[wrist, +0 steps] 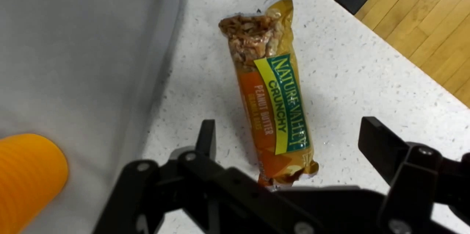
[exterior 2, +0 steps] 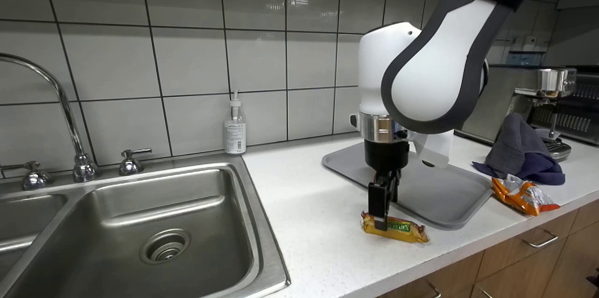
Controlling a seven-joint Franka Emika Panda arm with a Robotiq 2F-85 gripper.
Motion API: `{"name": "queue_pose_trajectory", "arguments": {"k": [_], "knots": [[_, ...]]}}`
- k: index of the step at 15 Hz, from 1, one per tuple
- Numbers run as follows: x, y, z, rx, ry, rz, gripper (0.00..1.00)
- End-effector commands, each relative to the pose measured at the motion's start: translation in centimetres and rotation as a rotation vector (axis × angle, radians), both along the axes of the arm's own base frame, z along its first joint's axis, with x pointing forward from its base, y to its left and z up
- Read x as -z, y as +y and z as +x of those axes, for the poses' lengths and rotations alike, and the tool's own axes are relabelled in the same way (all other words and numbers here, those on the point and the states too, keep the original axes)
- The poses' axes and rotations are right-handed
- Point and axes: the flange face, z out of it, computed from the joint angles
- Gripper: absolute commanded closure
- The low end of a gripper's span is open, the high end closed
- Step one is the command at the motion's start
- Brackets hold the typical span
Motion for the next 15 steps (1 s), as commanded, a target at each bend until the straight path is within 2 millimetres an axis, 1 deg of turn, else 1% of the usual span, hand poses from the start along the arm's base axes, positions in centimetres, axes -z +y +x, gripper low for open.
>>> {"name": "queue_pose_trajectory", "arguments": {"k": [1, 7, 15], "knots": [[0.6, 0.1, 0.7, -0.033, 0.021, 0.014, 0.0], [1.5, 0.0, 0.7, -0.043, 0.038, 0.014, 0.0], [2.1, -0.2, 0.8, -0.039, 0.047, 0.014, 0.0]]}}
